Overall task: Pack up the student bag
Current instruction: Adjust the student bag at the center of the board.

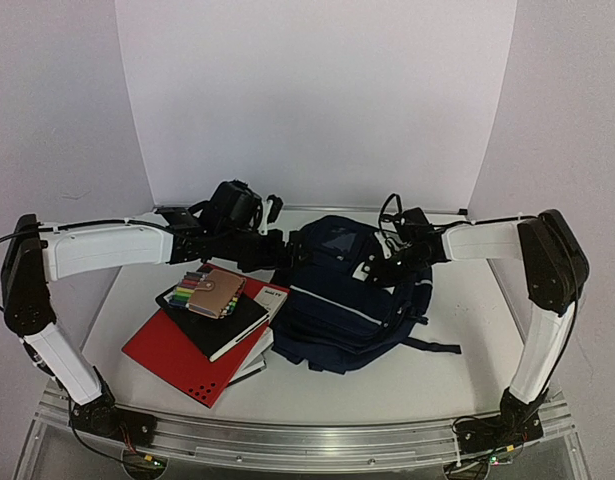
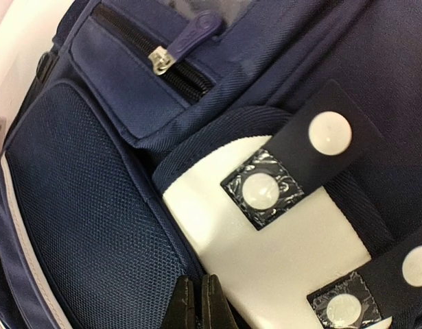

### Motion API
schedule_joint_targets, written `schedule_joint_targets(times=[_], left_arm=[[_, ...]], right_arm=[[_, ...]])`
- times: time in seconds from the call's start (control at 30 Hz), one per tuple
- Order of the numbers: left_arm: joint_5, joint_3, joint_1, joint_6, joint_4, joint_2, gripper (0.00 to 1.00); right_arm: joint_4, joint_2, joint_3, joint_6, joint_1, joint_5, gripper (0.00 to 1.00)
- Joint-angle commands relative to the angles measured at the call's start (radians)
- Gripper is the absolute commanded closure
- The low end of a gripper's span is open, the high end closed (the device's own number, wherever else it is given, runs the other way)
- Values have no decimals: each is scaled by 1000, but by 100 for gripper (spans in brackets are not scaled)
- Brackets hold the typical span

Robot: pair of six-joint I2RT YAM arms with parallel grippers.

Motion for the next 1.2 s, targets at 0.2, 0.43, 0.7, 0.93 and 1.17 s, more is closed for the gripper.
schedule_joint_targets(times=[0.2,0.43,0.7,0.93,1.17], left_arm=[[-12,-4,0,-19,38,-35,0],[12,22,-16,-43,65,7,0],[9,121,-28,-68,80,114,0],[-14,246,-10,-69,43,218,1],[93,233,92,-162,108,296,1]], right_arm=[[128,7,-82,322,-204,270,100],[209,-19,-140,459,-187,186,100],[220,-172,-218,448,-145,244,90],[172,-408,-323,359,-100,202,34],[113,-460,-402,324,30,131,24]])
